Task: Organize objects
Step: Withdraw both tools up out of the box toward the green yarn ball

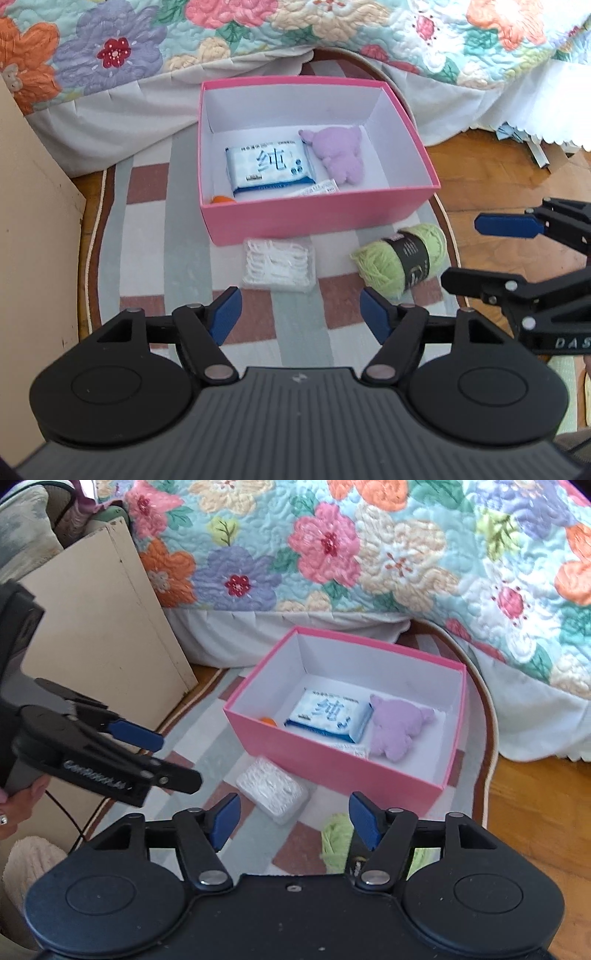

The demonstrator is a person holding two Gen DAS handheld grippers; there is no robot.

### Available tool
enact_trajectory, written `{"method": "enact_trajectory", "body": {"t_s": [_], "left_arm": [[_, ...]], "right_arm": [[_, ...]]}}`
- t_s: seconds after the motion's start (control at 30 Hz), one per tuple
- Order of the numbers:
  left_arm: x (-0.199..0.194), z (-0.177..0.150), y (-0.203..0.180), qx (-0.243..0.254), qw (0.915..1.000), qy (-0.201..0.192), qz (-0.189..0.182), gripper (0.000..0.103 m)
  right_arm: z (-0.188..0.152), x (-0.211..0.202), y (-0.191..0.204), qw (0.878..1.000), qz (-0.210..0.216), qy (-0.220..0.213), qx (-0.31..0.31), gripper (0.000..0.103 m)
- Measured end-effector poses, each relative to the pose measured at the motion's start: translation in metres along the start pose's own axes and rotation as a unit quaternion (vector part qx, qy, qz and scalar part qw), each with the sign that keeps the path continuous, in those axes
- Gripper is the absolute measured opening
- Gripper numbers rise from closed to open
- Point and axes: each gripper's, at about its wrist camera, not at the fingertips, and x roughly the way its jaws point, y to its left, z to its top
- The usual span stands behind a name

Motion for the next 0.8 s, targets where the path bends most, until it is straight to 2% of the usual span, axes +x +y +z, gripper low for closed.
{"method": "enact_trajectory", "body": {"t_s": [0.23, 0.27, 0.3, 0.33, 0.43, 0.57, 0.8], "left_arm": [[0.007, -0.022, 0.001, -0.007, 0.9997, 0.022, 0.001, 0.073], [0.009, -0.025, 0.003, -0.009, 0.9996, 0.027, 0.001, 0.073], [0.010, -0.027, 0.002, -0.005, 0.9995, 0.030, 0.001, 0.073], [0.011, -0.032, 0.001, 0.004, 0.9995, 0.030, 0.004, 0.073], [0.013, -0.041, -0.001, 0.012, 0.9992, 0.037, 0.011, 0.073], [0.019, -0.049, 0.003, -0.005, 0.9987, 0.051, -0.002, 0.074], [0.033, -0.058, -0.002, -0.005, 0.9977, 0.068, -0.004, 0.075]], "right_arm": [[-0.014, 0.007, 0.006, 0.999, -0.006, 0.036, 0.001, 0.074], [-0.016, 0.009, 0.006, 0.999, -0.006, 0.044, 0.001, 0.080], [-0.018, 0.011, 0.006, 0.999, -0.005, 0.051, 0.003, 0.090], [-0.020, 0.012, 0.005, 0.999, -0.003, 0.053, 0.005, 0.093], [-0.027, 0.014, 0.003, 0.998, 0.002, 0.068, 0.014, 0.093], [-0.037, 0.020, -0.001, 0.996, 0.004, 0.084, 0.030, 0.093], [-0.052, 0.029, -0.007, 0.996, -0.028, 0.086, 0.029, 0.093]]}}
